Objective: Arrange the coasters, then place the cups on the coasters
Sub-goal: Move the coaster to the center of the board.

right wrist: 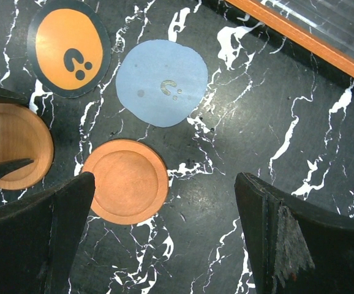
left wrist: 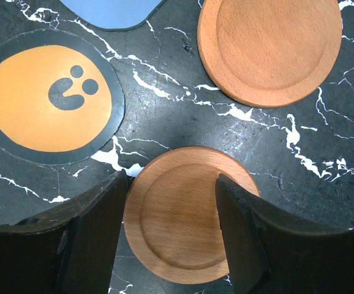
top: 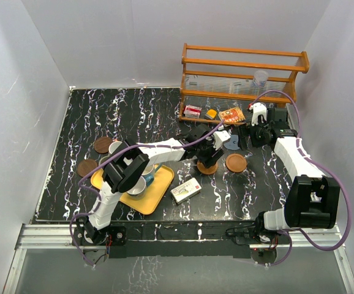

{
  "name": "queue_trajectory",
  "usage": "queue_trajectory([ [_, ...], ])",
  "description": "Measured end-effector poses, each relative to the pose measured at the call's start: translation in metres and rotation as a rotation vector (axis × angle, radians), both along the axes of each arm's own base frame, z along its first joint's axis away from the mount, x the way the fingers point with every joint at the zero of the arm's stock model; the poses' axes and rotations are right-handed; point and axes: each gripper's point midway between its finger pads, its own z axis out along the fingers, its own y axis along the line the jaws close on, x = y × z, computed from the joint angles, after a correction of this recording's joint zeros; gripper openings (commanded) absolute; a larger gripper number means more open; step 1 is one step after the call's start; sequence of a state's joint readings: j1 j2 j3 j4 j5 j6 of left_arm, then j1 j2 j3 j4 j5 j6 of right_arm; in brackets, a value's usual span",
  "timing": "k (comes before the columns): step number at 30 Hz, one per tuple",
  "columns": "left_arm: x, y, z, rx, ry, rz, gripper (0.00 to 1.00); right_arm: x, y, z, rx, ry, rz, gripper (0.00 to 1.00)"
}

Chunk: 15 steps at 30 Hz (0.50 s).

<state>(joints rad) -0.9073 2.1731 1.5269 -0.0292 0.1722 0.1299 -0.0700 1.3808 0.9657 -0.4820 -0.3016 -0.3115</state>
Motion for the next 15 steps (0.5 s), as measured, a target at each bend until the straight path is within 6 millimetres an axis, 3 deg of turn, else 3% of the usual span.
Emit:
queue_trajectory([
  [15, 0.006, -0.009, 0.001, -0.011, -0.007, 0.002, 0.58, 0.0, -0.015, -0.001, -0.011, 0.003, -0.05, 0.98],
])
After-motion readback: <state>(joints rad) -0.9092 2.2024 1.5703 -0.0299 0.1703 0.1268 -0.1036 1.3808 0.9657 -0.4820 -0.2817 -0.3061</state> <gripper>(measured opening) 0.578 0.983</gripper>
